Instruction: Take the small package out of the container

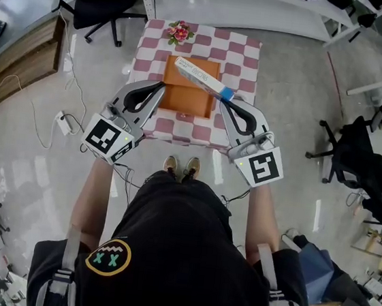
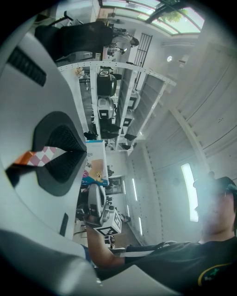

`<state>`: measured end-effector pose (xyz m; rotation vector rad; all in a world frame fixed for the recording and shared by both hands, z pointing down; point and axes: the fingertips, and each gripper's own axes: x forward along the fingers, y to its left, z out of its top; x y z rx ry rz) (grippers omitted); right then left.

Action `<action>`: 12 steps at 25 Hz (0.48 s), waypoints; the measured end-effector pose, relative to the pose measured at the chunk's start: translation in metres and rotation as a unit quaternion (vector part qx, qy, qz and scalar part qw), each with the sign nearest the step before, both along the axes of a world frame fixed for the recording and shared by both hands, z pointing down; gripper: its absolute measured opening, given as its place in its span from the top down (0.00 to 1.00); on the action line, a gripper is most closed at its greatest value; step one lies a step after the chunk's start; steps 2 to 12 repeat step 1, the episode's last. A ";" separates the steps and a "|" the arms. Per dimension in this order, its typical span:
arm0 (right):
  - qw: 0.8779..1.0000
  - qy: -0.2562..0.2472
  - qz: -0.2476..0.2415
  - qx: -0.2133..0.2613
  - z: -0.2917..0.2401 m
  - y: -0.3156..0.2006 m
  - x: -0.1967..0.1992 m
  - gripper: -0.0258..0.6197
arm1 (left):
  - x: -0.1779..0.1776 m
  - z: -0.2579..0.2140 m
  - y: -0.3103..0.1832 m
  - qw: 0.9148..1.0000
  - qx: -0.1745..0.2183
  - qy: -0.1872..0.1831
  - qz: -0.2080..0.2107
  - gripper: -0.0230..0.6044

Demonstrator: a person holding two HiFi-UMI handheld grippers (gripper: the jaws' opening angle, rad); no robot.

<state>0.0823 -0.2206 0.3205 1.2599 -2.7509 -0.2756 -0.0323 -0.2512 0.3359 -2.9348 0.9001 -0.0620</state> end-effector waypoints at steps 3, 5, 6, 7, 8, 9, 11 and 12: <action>1.000 0.002 0.000 0.000 0.000 -0.001 0.000 0.93 | 0.000 -0.001 -0.001 1.000 0.001 0.000 -0.001 0.94; 1.000 0.002 0.000 0.000 0.000 -0.001 0.000 0.93 | 0.000 -0.001 -0.001 1.000 0.001 0.000 -0.001 0.94; 1.000 0.002 0.000 0.000 0.000 -0.001 0.000 0.93 | 0.000 -0.001 -0.001 1.000 0.001 0.000 -0.001 0.94; 1.000 0.002 0.000 0.000 0.000 -0.001 0.000 0.93 | 0.000 -0.001 -0.001 1.000 0.001 0.000 -0.001 0.94; 1.000 0.002 0.000 0.000 0.000 -0.001 0.000 0.93 | 0.000 -0.001 -0.001 1.000 0.001 0.000 -0.001 0.94; 1.000 0.002 0.000 0.000 0.000 -0.001 0.000 0.93 | 0.000 -0.001 -0.001 1.000 0.001 0.000 -0.001 0.94; 1.000 0.002 0.000 0.000 0.000 -0.001 0.000 0.93 | 0.000 -0.001 -0.001 1.000 0.001 0.000 -0.001 0.94; 1.000 0.002 0.000 0.000 0.000 -0.001 0.000 0.93 | 0.000 -0.001 -0.001 1.000 0.001 0.000 -0.001 0.94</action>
